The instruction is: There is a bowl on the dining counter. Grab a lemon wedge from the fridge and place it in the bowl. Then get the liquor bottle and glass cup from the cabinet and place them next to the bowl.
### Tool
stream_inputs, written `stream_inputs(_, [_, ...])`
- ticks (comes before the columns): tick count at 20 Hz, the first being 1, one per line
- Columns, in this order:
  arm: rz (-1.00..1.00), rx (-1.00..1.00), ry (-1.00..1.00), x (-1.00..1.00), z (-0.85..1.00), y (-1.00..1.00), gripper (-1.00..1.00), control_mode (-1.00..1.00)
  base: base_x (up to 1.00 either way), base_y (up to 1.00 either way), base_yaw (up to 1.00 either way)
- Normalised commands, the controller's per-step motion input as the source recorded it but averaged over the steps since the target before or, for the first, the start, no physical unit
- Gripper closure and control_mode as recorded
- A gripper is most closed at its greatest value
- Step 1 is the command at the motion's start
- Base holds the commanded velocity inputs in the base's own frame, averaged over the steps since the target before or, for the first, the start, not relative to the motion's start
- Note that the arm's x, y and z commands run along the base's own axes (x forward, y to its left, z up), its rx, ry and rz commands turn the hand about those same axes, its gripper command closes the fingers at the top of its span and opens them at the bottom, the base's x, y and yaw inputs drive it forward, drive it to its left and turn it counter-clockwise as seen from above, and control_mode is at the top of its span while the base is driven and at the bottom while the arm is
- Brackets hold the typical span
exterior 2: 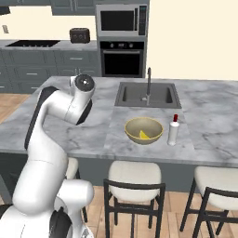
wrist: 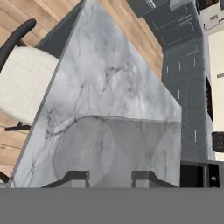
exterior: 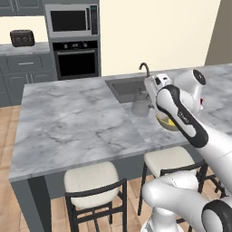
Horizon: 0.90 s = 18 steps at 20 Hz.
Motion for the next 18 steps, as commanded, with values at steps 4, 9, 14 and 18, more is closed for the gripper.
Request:
stream_inputs(4, [0.11,-0.16,0.00,0.33,-0.57,-0.36,1.00,-1.00,0.00,0.00,0.00])
stream_inputs(9, [0.08,-0.11,0.06,0.16,-0.49,-0.28,1.00,-1.00,0.00,0.00,0.00])
stream_inputs(14, [0.06,-0.08,0.02,0.05,-0.50,-0.14,1.00,-1.00,0.00,0.00,0.00])
stream_inputs(18, [0.04,-0.03,0.00,0.18,-0.45,-0.14,1.00,-1.00,0.00,0.00,0.00])
